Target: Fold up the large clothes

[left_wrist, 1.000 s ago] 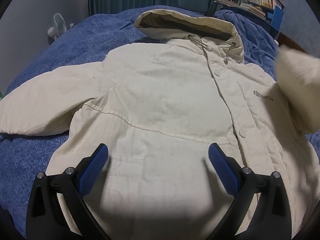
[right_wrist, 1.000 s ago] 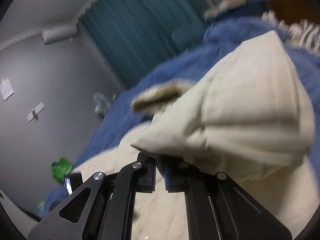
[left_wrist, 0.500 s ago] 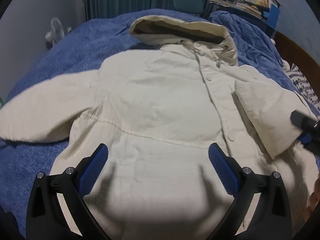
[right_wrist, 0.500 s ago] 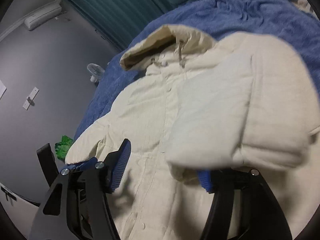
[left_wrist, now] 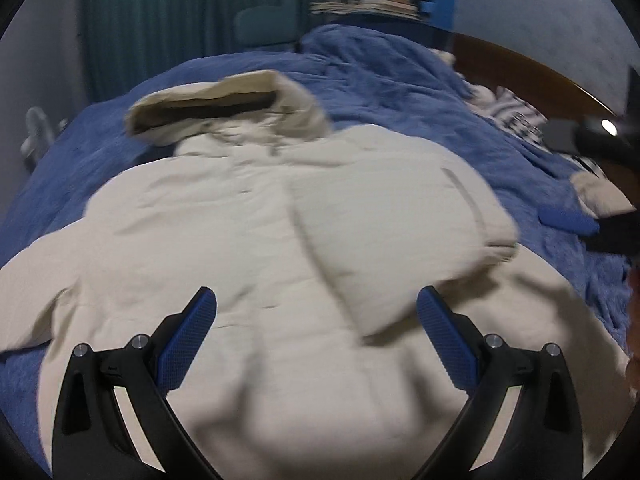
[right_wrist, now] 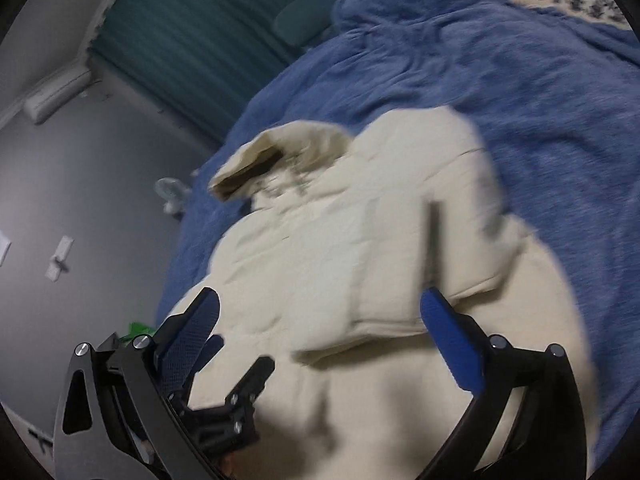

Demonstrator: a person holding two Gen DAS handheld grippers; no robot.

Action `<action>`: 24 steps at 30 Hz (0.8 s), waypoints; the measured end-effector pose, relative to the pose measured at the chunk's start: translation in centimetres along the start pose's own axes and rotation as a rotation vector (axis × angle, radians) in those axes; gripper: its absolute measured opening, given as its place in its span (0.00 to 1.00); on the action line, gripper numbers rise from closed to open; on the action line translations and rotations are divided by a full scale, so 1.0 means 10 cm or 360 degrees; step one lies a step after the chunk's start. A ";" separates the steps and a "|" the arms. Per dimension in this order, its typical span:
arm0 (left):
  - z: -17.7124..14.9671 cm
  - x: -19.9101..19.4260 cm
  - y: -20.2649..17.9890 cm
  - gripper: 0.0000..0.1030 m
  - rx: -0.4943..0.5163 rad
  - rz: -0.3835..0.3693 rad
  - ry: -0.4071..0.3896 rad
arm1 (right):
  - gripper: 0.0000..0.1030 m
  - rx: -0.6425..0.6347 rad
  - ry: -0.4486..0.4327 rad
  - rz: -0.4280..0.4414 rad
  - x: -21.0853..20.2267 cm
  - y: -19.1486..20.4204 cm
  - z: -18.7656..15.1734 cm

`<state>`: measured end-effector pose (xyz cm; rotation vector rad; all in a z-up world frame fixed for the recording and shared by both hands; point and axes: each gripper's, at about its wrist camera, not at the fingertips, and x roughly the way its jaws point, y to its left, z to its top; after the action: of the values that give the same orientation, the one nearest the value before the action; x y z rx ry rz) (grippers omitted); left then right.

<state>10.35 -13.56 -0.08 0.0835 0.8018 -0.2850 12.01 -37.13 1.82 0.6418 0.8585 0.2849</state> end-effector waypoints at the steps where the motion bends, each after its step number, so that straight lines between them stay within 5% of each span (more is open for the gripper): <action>1: -0.01 0.03 -0.07 0.93 0.0008 -0.0021 0.0006 | 0.94 -0.0016 -0.0027 -0.0040 -0.03 -0.04 0.03; 4: -0.01 0.16 -0.32 0.93 0.0075 -0.0085 0.0051 | 0.94 -0.0057 -0.0091 -0.0161 -0.10 -0.14 0.11; 8: 0.01 0.35 -0.67 0.92 0.0285 -0.0018 0.0090 | 0.94 -0.0078 -0.0152 -0.0315 -0.17 -0.26 0.22; 9: 0.01 0.39 -0.72 0.84 0.0333 0.0014 0.0078 | 0.94 -0.0072 -0.0168 -0.0334 -0.18 -0.29 0.24; 11: 0.01 0.45 -0.76 0.49 0.0384 0.0140 0.0073 | 0.94 -0.0051 -0.0175 -0.0340 -0.21 -0.35 0.25; 12: 0.01 0.47 -0.74 0.21 0.0384 0.0183 0.0077 | 0.94 -0.0036 -0.0174 -0.0341 -0.21 -0.38 0.25; 16: 0.14 0.30 -0.36 0.06 0.0143 0.0141 -0.0018 | 0.94 -0.0042 -0.0141 -0.0346 -0.16 -0.43 0.24; 24: 0.30 -0.08 0.51 0.03 -0.0291 0.0111 -0.0138 | 0.94 -0.0061 -0.0101 -0.0367 -0.04 -0.43 0.21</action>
<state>13.38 -9.03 2.36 -0.0721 0.7341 -0.1476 13.33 -41.51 0.39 0.5080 0.8555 0.0723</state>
